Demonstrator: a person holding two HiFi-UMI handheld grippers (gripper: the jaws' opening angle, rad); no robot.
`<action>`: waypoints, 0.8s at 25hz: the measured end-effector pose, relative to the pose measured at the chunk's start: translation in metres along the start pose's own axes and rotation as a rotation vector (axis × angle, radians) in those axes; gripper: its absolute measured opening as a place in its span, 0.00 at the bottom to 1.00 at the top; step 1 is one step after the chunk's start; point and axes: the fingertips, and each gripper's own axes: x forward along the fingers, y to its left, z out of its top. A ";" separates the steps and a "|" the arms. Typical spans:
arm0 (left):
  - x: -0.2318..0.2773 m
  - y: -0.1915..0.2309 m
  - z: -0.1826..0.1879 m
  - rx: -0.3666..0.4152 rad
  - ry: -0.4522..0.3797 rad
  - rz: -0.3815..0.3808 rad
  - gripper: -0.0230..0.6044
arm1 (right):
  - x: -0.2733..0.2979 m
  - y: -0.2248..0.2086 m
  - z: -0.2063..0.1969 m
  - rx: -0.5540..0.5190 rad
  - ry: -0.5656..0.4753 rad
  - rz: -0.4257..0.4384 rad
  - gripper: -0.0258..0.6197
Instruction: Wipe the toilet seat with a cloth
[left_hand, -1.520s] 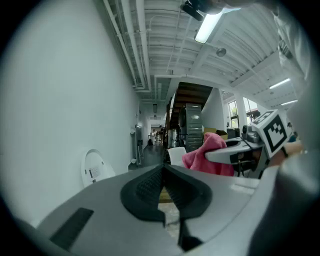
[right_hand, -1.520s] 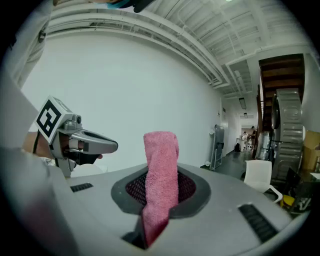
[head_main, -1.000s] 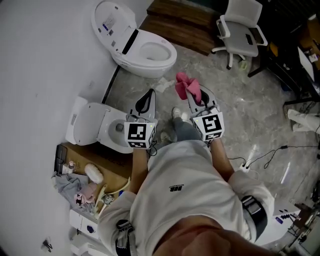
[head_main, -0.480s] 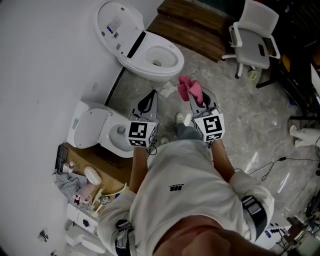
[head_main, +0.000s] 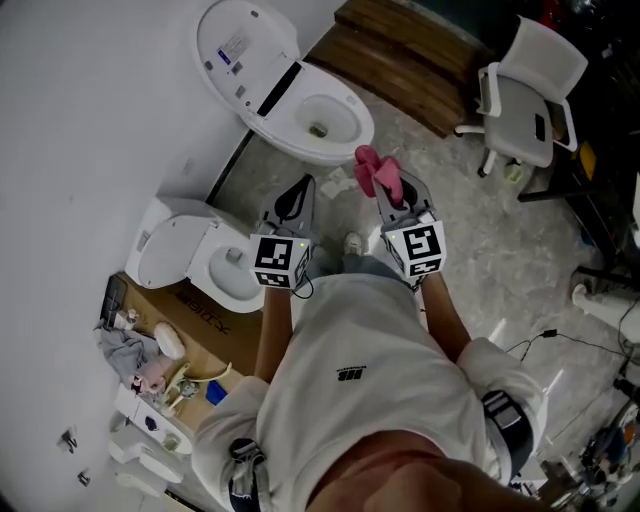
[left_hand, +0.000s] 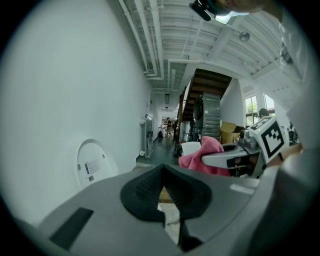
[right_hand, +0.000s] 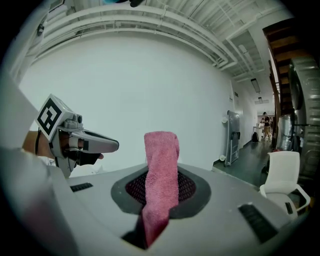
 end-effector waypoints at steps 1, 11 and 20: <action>0.005 0.004 0.000 -0.003 0.003 0.008 0.05 | 0.007 -0.004 0.000 0.001 -0.001 0.007 0.12; 0.058 0.060 0.003 -0.017 -0.010 0.054 0.05 | 0.089 -0.024 0.008 0.001 -0.001 0.050 0.12; 0.134 0.150 -0.022 -0.074 0.049 0.068 0.05 | 0.198 -0.044 -0.012 -0.012 0.102 0.078 0.12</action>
